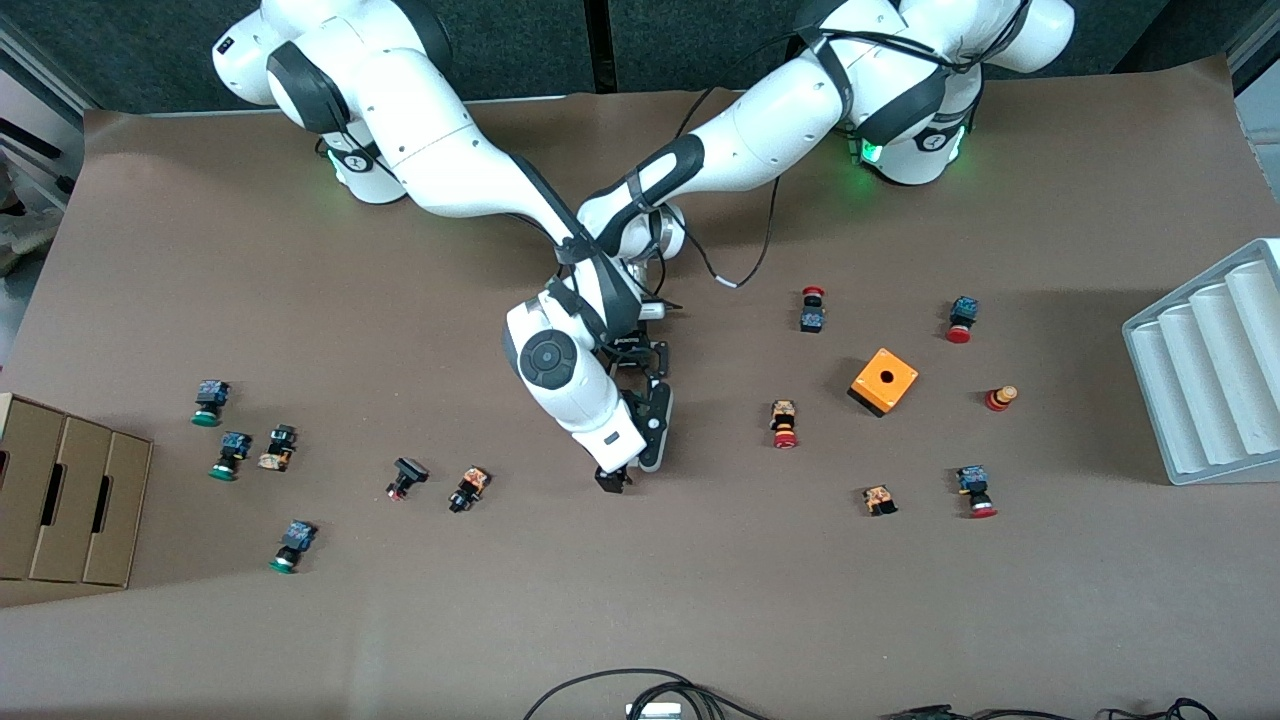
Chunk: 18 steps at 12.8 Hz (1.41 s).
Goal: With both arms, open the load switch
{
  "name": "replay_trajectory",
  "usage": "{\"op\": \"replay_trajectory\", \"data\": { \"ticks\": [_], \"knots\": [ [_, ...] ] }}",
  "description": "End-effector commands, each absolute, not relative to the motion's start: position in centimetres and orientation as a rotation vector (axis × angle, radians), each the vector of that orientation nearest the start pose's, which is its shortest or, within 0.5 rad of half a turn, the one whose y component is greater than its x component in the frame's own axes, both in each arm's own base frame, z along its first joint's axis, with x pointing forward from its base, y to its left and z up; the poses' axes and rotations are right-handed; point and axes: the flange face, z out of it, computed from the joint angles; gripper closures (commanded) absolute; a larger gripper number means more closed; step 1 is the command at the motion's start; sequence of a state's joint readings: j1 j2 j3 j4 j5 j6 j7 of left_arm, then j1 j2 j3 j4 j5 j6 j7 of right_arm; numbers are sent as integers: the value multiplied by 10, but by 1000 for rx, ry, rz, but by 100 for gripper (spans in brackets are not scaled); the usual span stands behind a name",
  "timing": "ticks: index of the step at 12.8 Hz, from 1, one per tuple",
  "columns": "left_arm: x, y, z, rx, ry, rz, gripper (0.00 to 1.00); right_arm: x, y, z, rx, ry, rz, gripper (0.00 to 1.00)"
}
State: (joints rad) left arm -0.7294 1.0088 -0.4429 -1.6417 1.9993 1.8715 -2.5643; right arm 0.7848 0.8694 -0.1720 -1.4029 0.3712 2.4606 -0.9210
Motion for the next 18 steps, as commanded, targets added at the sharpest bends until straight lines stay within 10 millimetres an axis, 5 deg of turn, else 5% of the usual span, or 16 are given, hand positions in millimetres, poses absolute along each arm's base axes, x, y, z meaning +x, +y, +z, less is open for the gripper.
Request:
{"op": "replay_trajectory", "data": {
  "ticks": [1,5,18],
  "knots": [
    [343,-564,63,-2605,-182,-1818,24,597,454,207,-2371,-1846,-359,8],
    [345,-564,63,-2603,-184,-1819,24,599,453,212,-2373,-1845,-368,17],
    [343,-563,62,-2605,-178,-1816,24,604,448,220,-2374,-1844,-382,27]
  ]
}}
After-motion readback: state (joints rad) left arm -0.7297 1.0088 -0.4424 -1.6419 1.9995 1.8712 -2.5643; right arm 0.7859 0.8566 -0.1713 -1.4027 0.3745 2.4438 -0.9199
